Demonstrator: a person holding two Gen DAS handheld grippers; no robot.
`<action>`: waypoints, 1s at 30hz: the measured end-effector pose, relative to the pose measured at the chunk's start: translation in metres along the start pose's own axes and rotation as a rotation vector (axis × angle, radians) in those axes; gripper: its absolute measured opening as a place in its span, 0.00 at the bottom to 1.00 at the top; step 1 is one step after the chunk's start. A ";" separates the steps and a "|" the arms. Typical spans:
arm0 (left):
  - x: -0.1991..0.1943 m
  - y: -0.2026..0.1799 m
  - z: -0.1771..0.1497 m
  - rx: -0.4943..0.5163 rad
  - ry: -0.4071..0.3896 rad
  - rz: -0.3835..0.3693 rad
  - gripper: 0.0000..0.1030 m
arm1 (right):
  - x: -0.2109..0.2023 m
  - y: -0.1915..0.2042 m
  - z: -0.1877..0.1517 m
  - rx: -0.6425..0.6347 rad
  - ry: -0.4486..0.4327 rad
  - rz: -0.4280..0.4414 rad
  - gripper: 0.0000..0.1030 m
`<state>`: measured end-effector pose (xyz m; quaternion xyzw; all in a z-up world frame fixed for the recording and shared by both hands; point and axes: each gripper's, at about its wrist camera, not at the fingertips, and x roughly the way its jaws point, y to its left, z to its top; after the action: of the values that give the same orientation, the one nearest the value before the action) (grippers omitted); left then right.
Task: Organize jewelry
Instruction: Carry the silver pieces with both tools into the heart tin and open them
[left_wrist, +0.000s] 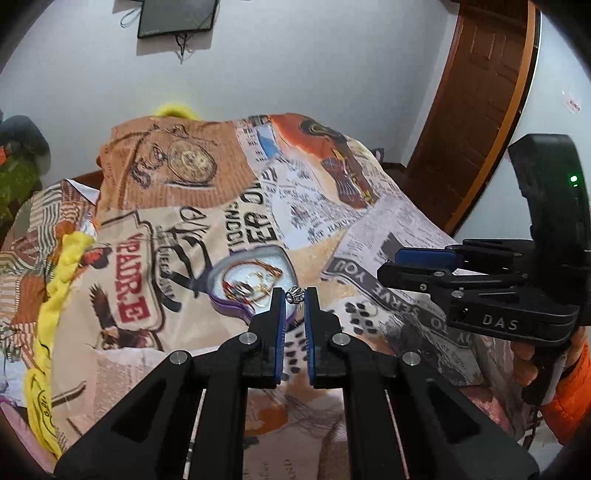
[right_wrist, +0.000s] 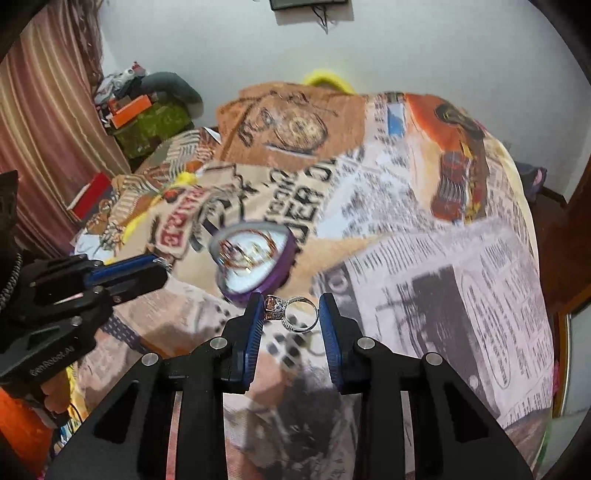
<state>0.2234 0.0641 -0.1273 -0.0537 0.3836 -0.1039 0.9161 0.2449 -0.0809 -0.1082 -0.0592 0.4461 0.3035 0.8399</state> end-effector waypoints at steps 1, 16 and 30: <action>-0.002 0.003 0.001 -0.006 -0.008 0.000 0.08 | 0.000 0.002 0.002 -0.005 -0.006 0.002 0.27; 0.010 0.038 0.009 -0.057 -0.028 0.022 0.08 | 0.018 0.033 0.033 -0.045 -0.044 0.073 0.27; 0.051 0.059 0.019 -0.081 0.013 -0.005 0.08 | 0.066 0.017 0.056 0.032 0.036 0.112 0.27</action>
<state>0.2807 0.1100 -0.1593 -0.0910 0.3932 -0.0911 0.9104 0.3031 -0.0165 -0.1241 -0.0264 0.4686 0.3418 0.8142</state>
